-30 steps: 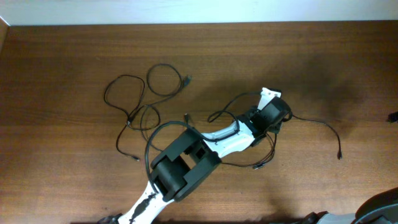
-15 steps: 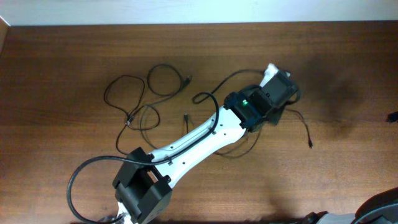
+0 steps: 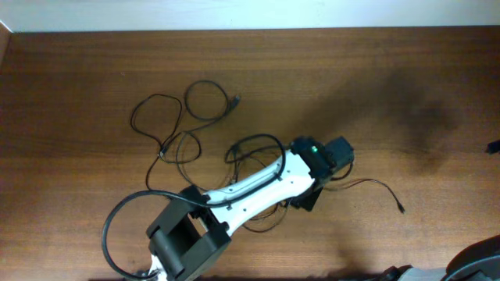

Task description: Untangle cables

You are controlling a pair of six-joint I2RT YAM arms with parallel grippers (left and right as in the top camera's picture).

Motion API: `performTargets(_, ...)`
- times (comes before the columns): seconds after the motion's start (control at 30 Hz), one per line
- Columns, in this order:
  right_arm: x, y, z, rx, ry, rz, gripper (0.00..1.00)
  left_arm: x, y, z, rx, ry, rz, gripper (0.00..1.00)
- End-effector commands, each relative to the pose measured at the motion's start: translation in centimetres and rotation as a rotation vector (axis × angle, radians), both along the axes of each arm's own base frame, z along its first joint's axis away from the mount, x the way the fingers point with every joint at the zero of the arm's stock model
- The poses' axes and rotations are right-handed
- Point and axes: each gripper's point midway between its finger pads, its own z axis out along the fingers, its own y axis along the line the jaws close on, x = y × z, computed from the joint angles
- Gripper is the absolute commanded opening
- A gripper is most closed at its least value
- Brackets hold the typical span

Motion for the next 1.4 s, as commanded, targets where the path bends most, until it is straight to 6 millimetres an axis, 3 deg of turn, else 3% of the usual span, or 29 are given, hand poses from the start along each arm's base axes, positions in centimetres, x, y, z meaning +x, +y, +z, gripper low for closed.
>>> performTargets(0.0,-0.2,-0.2,0.3,-0.011,-0.001,-0.012,0.98,-1.2,3.8,-2.9,0.147,-0.002,0.133,0.15)
performTargets(0.03,-0.2,-0.2,0.3,-0.011,-0.001,-0.012,0.98,-1.6,4.6,-3.6,0.168,0.009,0.153,0.16)
performTargets(0.13,-0.2,-0.2,0.3,-0.012,-0.001,-0.012,0.99,-0.5,4.8,-5.5,0.153,-0.061,0.153,0.39)
performTargets(0.23,-0.2,-0.2,0.3,-0.011,-0.001,-0.012,0.98,0.1,4.6,-4.9,0.137,-0.063,0.170,0.82)
performTargets(0.27,-0.2,-0.2,0.3,-0.011,-0.001,-0.012,0.98,0.2,5.1,-4.0,0.158,-0.051,0.179,0.90)
performTargets(0.37,-0.2,-0.2,0.3,-0.012,-0.001,-0.012,0.98,1.4,5.4,-0.2,0.159,-0.048,0.211,0.94)
performTargets(0.4,-0.2,-0.2,0.3,-0.011,-0.001,-0.012,0.98,2.3,4.8,1.6,0.123,-0.064,0.223,0.99)
performTargets(0.5,-0.2,-0.2,0.3,-0.011,-0.001,-0.012,0.98,2.9,2.2,2.8,0.005,-0.052,0.235,0.99)
performTargets(0.63,-0.2,-0.2,0.3,-0.011,-0.001,-0.012,0.98,3.1,1.0,1.1,-0.035,-0.079,0.221,0.99)
performTargets(0.7,-0.2,-0.2,0.3,-0.011,-0.001,-0.012,0.98,2.7,1.3,-1.3,-0.029,-0.084,0.213,0.99)
performTargets(0.8,-0.2,-0.2,0.3,-0.012,-0.001,-0.012,0.98,3.5,3.5,-4.2,0.035,-0.179,0.259,0.99)
performTargets(0.87,-0.2,-0.2,0.3,-0.012,-0.001,-0.012,0.98,4.5,3.9,-5.6,0.026,-0.243,0.271,0.99)
performTargets(0.97,-0.2,-0.2,0.3,-0.011,-0.001,-0.012,0.98,6.0,3.4,-6.9,-0.034,-0.328,0.287,0.84)
performTargets(1.03,-0.2,-0.2,0.3,-0.011,-0.001,-0.012,0.98,6.7,2.2,-7.0,-0.097,-0.353,0.294,0.24)
performTargets(1.07,-0.2,-0.2,0.3,-0.011,-0.001,-0.012,0.98,6.8,1.7,-7.0,-0.122,-0.348,0.287,0.06)
performTargets(1.1,-0.2,-0.2,0.3,-0.011,-0.001,-0.012,0.98,6.8,1.0,-6.8,-0.144,-0.337,0.265,0.00)
performTargets(1.17,-0.2,-0.2,0.3,-0.012,-0.001,-0.012,0.98,7.4,-0.2,-5.5,-0.176,-0.342,0.208,0.00)
performTargets(1.2,-0.2,-0.2,0.3,-0.011,-0.001,-0.012,0.98,8.2,-1.3,-2.8,-0.210,-0.372,0.159,0.00)
performTargets(1.23,-0.2,-0.2,0.3,-0.012,-0.001,-0.012,0.98,9.2,-2.5,0.9,-0.265,-0.417,0.128,0.00)
performTargets(1.27,-0.2,-0.2,0.3,-0.011,-0.001,-0.011,0.98,10.4,-4.0,6.5,-0.359,-0.491,0.110,0.00)
performTargets(1.3,-0.2,-0.2,0.3,-0.011,-0.001,-0.012,0.99,10.9,-4.8,10.5,-0.427,-0.539,0.115,0.00)
performTargets(1.33,-0.2,-0.2,0.3,-0.012,-0.001,-0.012,0.98,11.2,-5.1,13.2,-0.475,-0.574,0.120,0.00)
performTargets(1.37,-0.2,-0.2,0.3,-0.012,-0.001,-0.012,0.98,11.6,-5.5,18.2,-0.564,-0.638,0.125,0.00)
